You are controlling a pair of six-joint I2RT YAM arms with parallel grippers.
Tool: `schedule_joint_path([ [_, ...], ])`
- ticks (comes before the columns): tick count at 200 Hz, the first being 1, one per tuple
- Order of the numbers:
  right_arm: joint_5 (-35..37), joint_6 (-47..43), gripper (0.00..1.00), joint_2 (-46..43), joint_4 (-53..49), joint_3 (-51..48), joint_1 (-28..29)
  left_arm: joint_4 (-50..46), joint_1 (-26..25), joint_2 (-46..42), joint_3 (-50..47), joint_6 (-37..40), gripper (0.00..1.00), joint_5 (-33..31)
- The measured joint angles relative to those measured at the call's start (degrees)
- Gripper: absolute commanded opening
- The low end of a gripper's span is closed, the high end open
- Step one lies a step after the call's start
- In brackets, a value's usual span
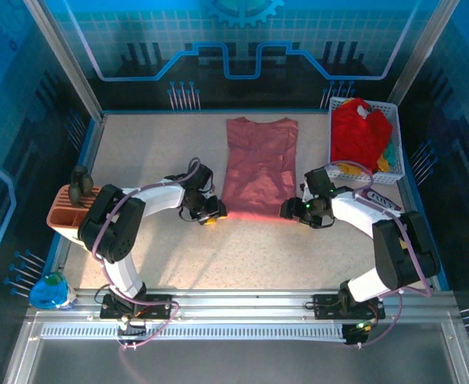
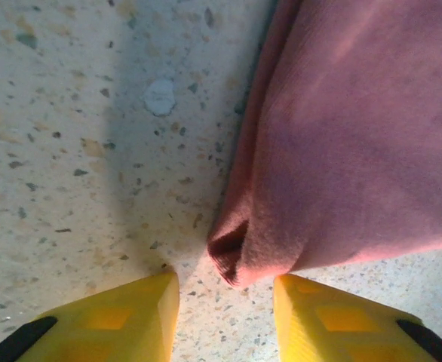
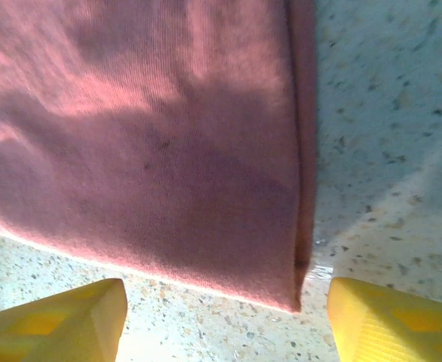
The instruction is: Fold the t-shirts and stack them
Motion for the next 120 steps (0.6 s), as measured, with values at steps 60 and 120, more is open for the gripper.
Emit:
schedule_joint_path([
  [60, 1.86, 1.60, 0.61, 1.53, 1.18, -0.31, 1.33, -0.39, -0.04, 0.85, 0.94, -0.52, 0.32, -0.46],
  [120, 2.91, 1.75, 0.57, 1.53, 1.20, -0.42, 1.51, -1.14, -0.48, 2.49, 3.28, -1.66, 0.30, -0.50],
])
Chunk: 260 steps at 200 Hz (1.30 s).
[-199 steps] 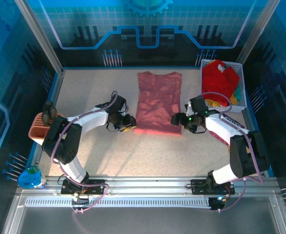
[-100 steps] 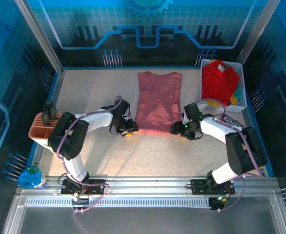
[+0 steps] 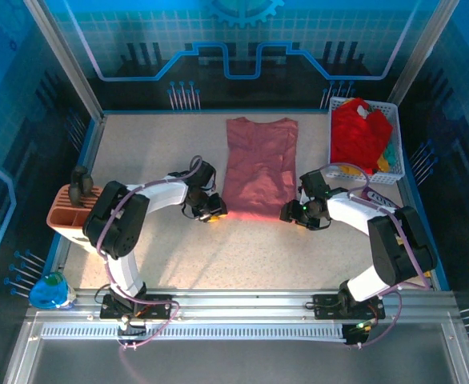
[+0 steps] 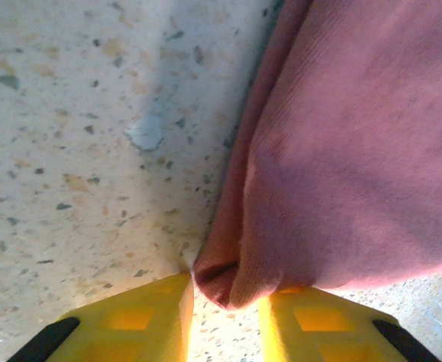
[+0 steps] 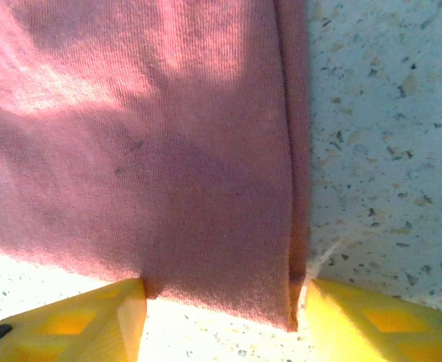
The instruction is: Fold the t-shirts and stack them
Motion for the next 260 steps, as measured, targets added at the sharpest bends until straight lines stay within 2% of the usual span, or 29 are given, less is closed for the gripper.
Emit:
schedule_joint_path([
  [64, 0.72, 0.00, 0.51, -0.02, -0.20, 0.00, 0.13, 1.62, -0.48, 1.51, 1.40, 0.02, 0.24, -0.57],
  [89, 0.94, -0.07, 0.46, -0.02, 0.07, 0.00, 0.13, 1.79, -0.48, 1.62, 1.40, 0.02, 0.18, -0.85],
  [129, 1.77, -0.31, 0.30, 0.00, 1.05, 0.02, 0.13, 1.88, -0.52, 1.97, 1.75, 0.31, 0.09, -1.03],
  [151, 1.97, -0.48, 0.19, 0.00, 1.22, 0.11, 0.13, 1.86, -0.52, 1.99, 1.95, 0.59, 0.00, -1.03],
  [187, 2.16, -0.63, 0.02, -0.02, 1.36, 0.13, 0.13, 1.77, -0.59, 2.03, 2.03, 1.51, 0.00, -1.09],
  [221, 2.10, -1.14, 0.00, -0.92, 0.90, -0.02, 0.13, 1.84, -0.87, 1.33, 1.29, 1.53, 0.00, -1.51],
  [260, 1.66, -0.92, 0.00, -8.50, -1.44, -3.32, 0.31, 2.01, -3.89, -5.09, -5.88, 1.29, 0.00, -2.03],
])
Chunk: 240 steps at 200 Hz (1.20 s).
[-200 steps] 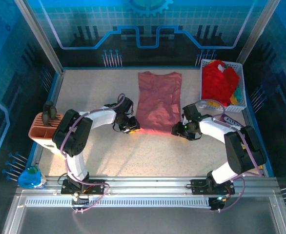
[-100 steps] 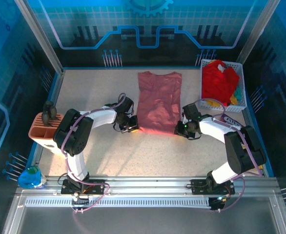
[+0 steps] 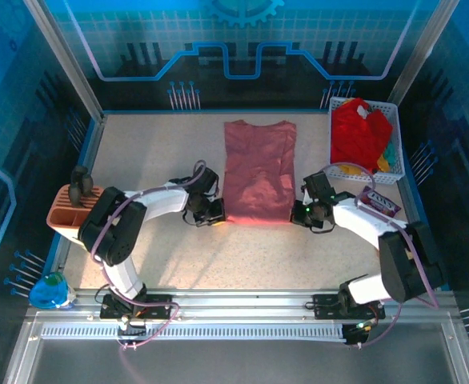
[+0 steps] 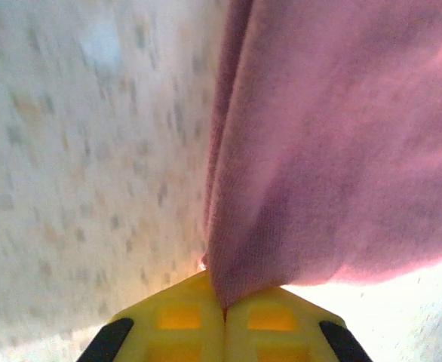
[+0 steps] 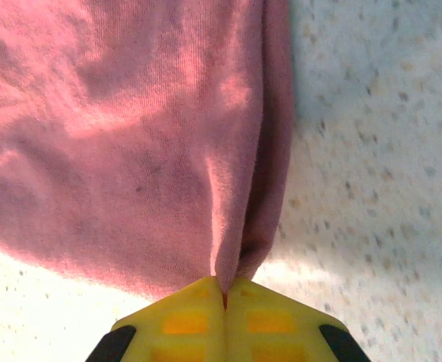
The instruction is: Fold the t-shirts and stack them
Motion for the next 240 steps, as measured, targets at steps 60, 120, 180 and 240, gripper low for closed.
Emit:
schedule_joint_path([
  [60, -0.11, 4.00, 0.00, -15.06, -8.92, -7.63, 5.11, 2.01, -9.53, -13.84, -14.08, -8.07, 0.00, -1.90],
  [120, 1.75, 10.40, 0.00, -30.82, -18.82, -11.26, 11.32, 0.90, -21.81, -27.98, -20.31, -20.00, 0.00, -8.35],
  [180, 2.78, 12.70, 0.00, -35.50, -25.73, -6.78, 12.33, -6.36, -22.99, -36.94, -18.43, -24.61, 0.00, -12.13],
  [240, 5.90, 10.97, 0.00, -26.88, -26.77, 5.77, 12.41, -11.74, -20.17, -35.91, -9.29, -23.12, 0.00, -13.90],
])
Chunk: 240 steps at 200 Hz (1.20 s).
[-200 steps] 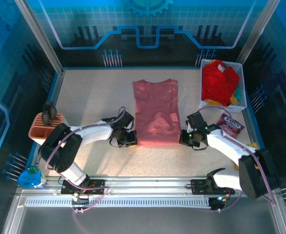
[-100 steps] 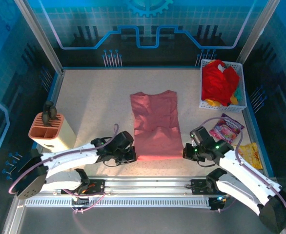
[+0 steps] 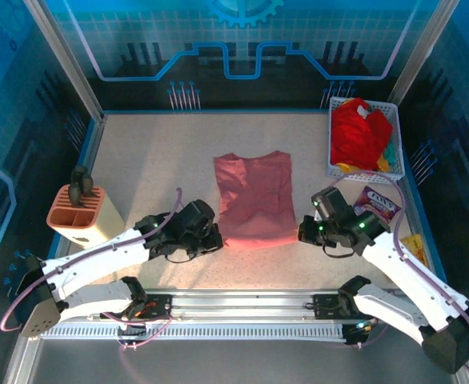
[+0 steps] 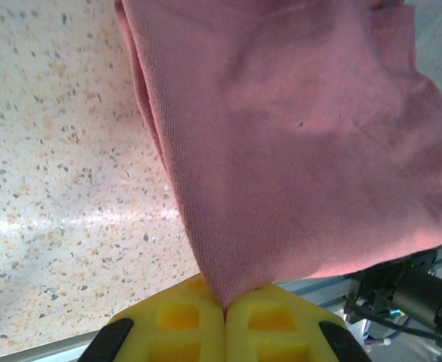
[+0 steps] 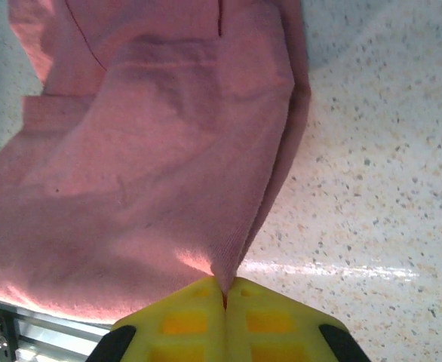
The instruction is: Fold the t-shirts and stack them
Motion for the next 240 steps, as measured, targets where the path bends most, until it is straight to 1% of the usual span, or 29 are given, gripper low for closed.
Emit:
schedule_joint_path([
  [32, 0.31, -1.95, 0.00, 5.40, 1.05, 5.07, -1.29, -1.66, 4.24, 3.41, 4.44, 2.43, 0.00, 0.09],
  [68, -1.40, -4.22, 0.00, 9.66, 3.21, 8.70, -5.60, -2.29, 8.68, 7.43, 9.42, 5.68, 0.00, 1.29],
  [100, -3.50, -6.60, 0.00, 13.25, 4.66, 11.19, -9.42, -2.64, 11.54, 12.00, 14.51, 8.48, 0.00, 2.80],
  [162, -8.61, -11.02, 0.00, 21.27, 7.02, 17.55, -15.61, -2.67, 16.00, 21.07, 24.06, 12.50, 0.00, 5.53],
  [203, -10.64, -12.66, 0.00, 25.83, 7.98, 20.63, -16.55, -2.69, 17.88, 26.34, 28.89, 14.08, 0.00, 6.27],
  [240, -11.82, -13.99, 0.00, 29.97, 8.98, 23.23, -17.59, -2.71, 19.02, 28.96, 30.05, 14.64, 0.00, 6.56],
])
